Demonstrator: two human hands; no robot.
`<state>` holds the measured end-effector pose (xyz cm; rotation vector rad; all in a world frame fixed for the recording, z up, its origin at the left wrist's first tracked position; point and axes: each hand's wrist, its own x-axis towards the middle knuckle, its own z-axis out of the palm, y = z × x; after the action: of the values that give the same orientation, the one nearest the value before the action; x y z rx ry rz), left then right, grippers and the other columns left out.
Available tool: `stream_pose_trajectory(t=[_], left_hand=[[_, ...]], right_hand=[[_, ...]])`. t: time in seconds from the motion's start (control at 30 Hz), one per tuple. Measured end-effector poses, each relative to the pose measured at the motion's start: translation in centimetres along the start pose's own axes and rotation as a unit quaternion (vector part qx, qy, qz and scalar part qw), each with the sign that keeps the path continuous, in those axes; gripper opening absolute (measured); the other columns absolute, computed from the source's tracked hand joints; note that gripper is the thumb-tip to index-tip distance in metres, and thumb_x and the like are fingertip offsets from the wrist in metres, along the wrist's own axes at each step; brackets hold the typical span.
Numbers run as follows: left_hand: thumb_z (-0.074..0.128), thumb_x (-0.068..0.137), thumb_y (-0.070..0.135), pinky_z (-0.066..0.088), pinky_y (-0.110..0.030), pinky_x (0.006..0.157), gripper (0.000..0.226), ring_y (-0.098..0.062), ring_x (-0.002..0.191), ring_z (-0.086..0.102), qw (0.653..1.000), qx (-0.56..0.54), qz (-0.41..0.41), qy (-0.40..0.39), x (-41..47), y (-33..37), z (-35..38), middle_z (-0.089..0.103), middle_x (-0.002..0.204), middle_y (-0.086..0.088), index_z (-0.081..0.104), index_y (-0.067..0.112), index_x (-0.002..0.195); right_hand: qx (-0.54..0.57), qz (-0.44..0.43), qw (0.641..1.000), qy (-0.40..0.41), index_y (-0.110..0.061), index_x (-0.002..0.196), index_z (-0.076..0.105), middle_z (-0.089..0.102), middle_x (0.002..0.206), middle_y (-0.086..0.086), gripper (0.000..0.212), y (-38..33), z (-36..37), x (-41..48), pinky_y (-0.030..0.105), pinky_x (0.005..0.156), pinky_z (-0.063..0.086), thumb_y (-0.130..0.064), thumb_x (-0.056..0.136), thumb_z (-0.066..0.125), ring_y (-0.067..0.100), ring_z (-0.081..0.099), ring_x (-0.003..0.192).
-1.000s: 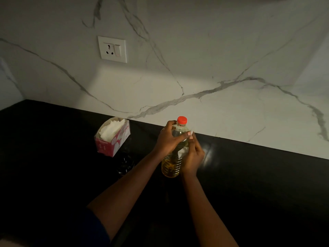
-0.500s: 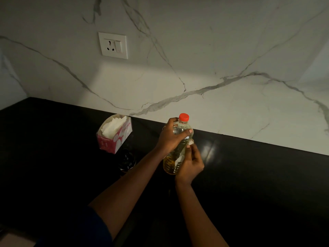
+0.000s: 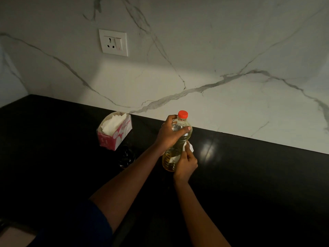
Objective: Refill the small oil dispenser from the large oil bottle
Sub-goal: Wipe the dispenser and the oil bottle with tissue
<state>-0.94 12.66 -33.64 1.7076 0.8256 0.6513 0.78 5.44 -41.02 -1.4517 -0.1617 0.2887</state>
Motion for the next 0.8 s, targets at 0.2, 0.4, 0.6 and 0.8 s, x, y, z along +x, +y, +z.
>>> stream_pose_trajectory(t=[0.2, 0.4, 0.6, 0.8], left_hand=[[0.070, 0.078, 0.037, 0.048, -0.033, 0.090, 0.065, -0.020, 0.114, 0.054, 1.000, -0.008, -0.003, -0.005, 0.0, 0.0, -0.3, 0.053, 0.127, -0.002, 0.036, 0.024, 0.133], [0.070, 0.079, 0.035, 0.046, -0.033, 0.089, 0.064, -0.020, 0.112, 0.054, 1.000, -0.013, -0.001, -0.008, -0.1, 0.1, -0.2, 0.053, 0.127, -0.002, 0.036, 0.024, 0.132], [0.069, 0.079, 0.038, 0.046, -0.032, 0.086, 0.066, -0.020, 0.113, 0.054, 1.000, -0.007, -0.004, -0.008, 0.1, -0.1, -0.1, 0.051, 0.129, -0.003, 0.035, 0.024, 0.133], [0.070, 0.078, 0.038, 0.048, -0.039, 0.094, 0.064, -0.021, 0.112, 0.055, 1.000, -0.004, -0.001, -0.003, 0.2, -0.2, -0.2, 0.054, 0.127, -0.002, 0.037, 0.025, 0.131]], right_hand=[[0.098, -0.025, 0.995, -0.022, -0.010, 0.126, 0.059, 0.070, 0.103, 0.001, 0.036, -2.5, 0.9, 1.1, 0.031, 0.080, 0.057, -0.004, 0.093, 0.044, 0.015, 0.069, 0.091], [-0.079, -0.046, 0.994, -0.066, -0.010, 0.115, 0.064, 0.070, 0.096, 0.001, 0.028, -0.5, 0.3, 2.3, 0.030, 0.080, 0.056, -0.007, 0.095, 0.046, 0.012, 0.067, 0.086], [-0.094, 0.001, 0.995, 0.014, -0.010, 0.127, 0.056, 0.063, 0.122, 0.008, 0.036, 0.2, 0.0, 0.4, 0.032, 0.092, 0.051, -0.003, 0.096, 0.039, 0.020, 0.061, 0.109], [0.077, -0.005, 0.997, 0.010, -0.011, 0.121, 0.063, 0.070, 0.103, 0.005, 0.032, -2.0, 0.7, -0.1, 0.033, 0.084, 0.056, -0.008, 0.095, 0.043, 0.016, 0.068, 0.092]])
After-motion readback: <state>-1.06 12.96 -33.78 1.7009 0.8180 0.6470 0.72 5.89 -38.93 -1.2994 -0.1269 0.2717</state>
